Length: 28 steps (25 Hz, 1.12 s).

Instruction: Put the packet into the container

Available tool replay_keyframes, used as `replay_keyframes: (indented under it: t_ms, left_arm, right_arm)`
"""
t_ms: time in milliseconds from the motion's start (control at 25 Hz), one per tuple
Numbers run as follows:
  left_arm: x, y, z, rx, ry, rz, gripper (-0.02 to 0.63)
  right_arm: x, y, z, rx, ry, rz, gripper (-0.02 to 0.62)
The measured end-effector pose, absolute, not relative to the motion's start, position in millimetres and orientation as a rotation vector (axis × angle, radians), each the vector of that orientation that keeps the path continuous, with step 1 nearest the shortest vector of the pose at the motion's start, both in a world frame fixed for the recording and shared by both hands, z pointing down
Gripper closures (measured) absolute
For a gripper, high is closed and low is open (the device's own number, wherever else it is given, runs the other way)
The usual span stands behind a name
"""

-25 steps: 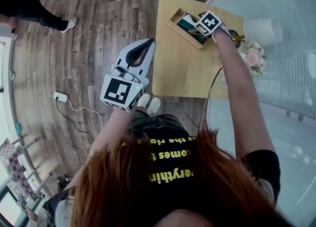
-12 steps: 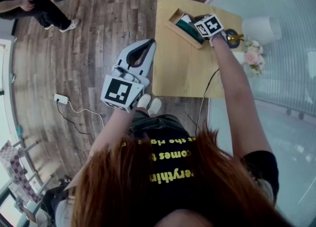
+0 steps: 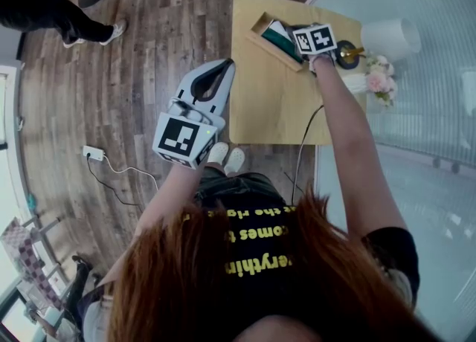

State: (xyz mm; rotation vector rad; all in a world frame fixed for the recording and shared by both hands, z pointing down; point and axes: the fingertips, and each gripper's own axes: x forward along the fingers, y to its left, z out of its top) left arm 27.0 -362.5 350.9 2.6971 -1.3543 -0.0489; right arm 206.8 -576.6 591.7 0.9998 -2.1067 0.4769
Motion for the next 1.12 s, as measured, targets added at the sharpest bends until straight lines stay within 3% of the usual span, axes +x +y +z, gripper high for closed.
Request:
replay_keyframes:
  t_ms: [520, 1120]
  left_arm:
    - [33.0, -362.5, 349.9, 2.75, -1.28, -0.055, 0.606]
    - [47.4, -358.9, 346.0, 2.809, -1.219, -0.034, 0.606]
  right_arm:
    - [171.7, -522.5, 536.2, 1.145, -2.353, 0.344, 0.58]
    - [162.0, -428.2, 411.8, 1.364, -2.654, 0.222, 0.58]
